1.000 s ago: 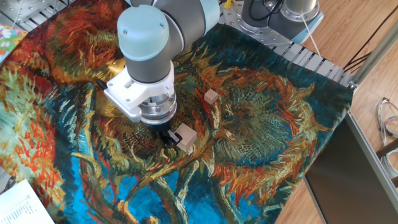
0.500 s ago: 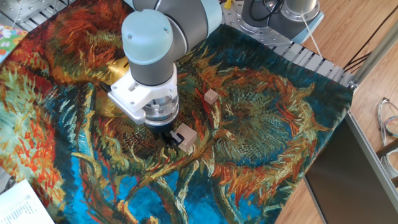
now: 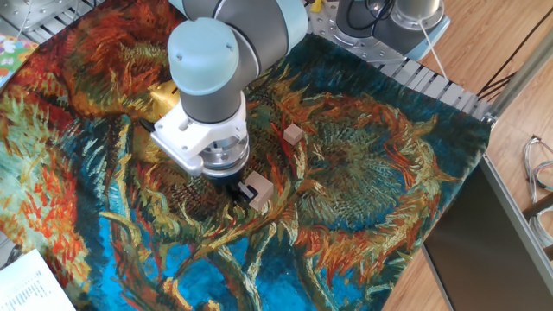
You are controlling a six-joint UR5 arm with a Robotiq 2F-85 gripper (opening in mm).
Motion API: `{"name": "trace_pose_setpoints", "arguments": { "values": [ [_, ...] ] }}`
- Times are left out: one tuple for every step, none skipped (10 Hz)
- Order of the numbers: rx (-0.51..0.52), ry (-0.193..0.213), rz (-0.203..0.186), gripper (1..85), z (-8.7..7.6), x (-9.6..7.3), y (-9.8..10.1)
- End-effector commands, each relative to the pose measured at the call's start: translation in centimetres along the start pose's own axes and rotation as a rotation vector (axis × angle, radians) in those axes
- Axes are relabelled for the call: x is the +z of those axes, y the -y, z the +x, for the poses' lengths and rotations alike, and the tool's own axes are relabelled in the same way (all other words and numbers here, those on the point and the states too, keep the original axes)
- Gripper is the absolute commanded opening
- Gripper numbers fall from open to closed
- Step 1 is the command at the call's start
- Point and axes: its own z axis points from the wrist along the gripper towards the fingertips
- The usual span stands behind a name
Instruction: Drop coins into a piggy bank
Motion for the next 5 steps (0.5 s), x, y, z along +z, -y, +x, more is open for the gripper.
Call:
{"name": "trace_pose_setpoints", "arguments": {
  "values": [
    [-0.011, 0.0, -0.009, 39.3, -0.53, 0.41, -0.23],
    [-0.016, -0.003, -0.002, 39.3, -0.5, 0.48, -0.06],
    [-0.025, -0.007, -0.001, 39.3, -0.33, 0.3, 0.16],
    [-0.03, -0.009, -0.004, 39.3, -0.24, 0.19, 0.12],
    [-0.048, -0.01, 0.013, 39.3, -0.22, 0.18, 0.56]
  ]
}}
